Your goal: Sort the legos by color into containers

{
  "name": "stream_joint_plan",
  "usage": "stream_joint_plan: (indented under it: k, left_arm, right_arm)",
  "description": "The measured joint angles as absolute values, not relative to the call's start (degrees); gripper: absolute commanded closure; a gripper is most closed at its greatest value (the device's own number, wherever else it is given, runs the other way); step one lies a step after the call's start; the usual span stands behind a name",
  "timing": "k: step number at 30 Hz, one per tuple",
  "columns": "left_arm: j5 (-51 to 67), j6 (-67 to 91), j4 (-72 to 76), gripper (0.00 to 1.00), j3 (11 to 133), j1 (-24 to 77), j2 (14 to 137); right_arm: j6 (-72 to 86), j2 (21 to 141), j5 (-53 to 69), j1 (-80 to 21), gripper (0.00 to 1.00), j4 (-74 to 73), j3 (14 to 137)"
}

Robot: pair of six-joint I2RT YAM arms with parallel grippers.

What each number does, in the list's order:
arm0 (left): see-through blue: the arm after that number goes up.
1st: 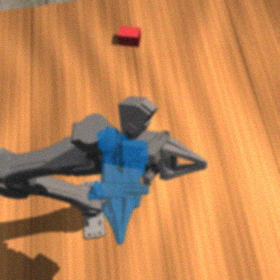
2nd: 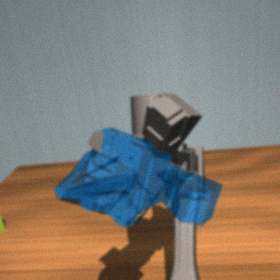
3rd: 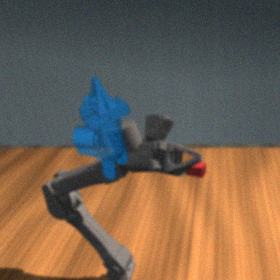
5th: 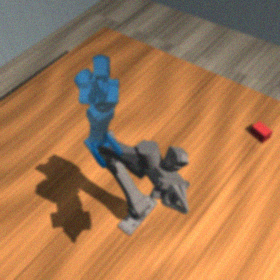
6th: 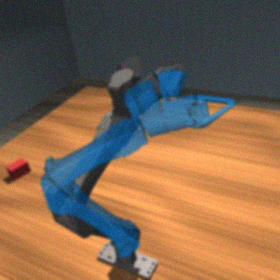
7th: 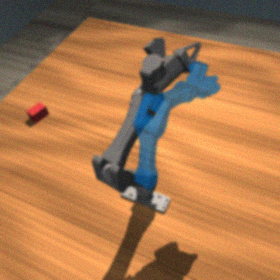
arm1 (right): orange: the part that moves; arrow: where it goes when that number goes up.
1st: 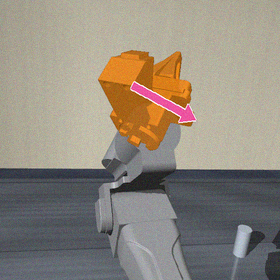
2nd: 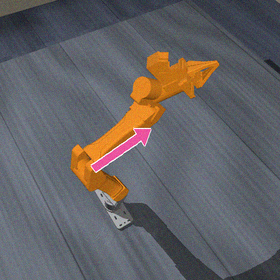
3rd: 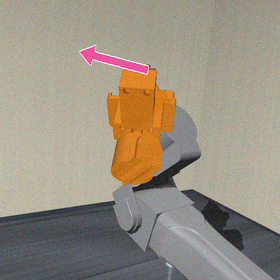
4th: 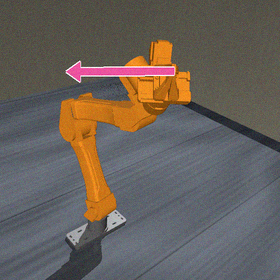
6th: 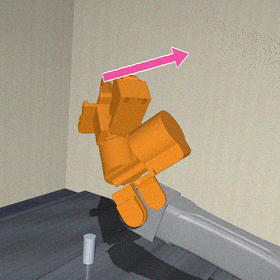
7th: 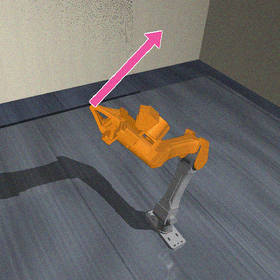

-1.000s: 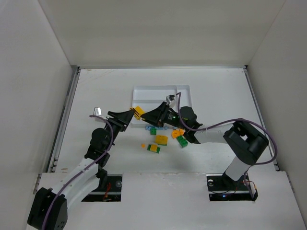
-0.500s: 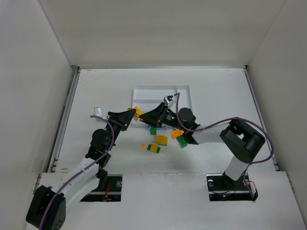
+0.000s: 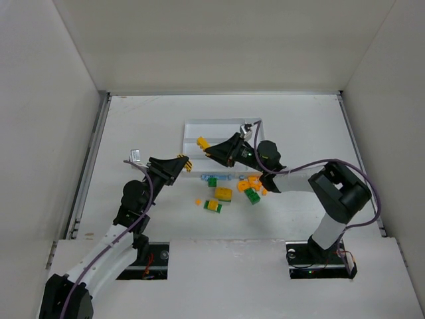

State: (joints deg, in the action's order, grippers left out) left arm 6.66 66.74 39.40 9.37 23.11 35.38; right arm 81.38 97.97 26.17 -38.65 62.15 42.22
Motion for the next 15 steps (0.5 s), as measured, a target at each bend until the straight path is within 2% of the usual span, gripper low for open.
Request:
stream_joint_plan:
  k: [8, 15]
  left_arm:
    - [9.4, 65.1, 36.7, 0.84, 9.5, 21.8, 34.7]
    - [9.1, 62.4, 32.9, 0.82, 11.4, 20.1, 36.3]
  right_arm:
    - [78.4, 97.5, 25.3, -37.3, 0.79, 58.2, 42.2]
    - [66.7, 94.8, 23.9, -36.8, 0.77, 41.0, 42.4]
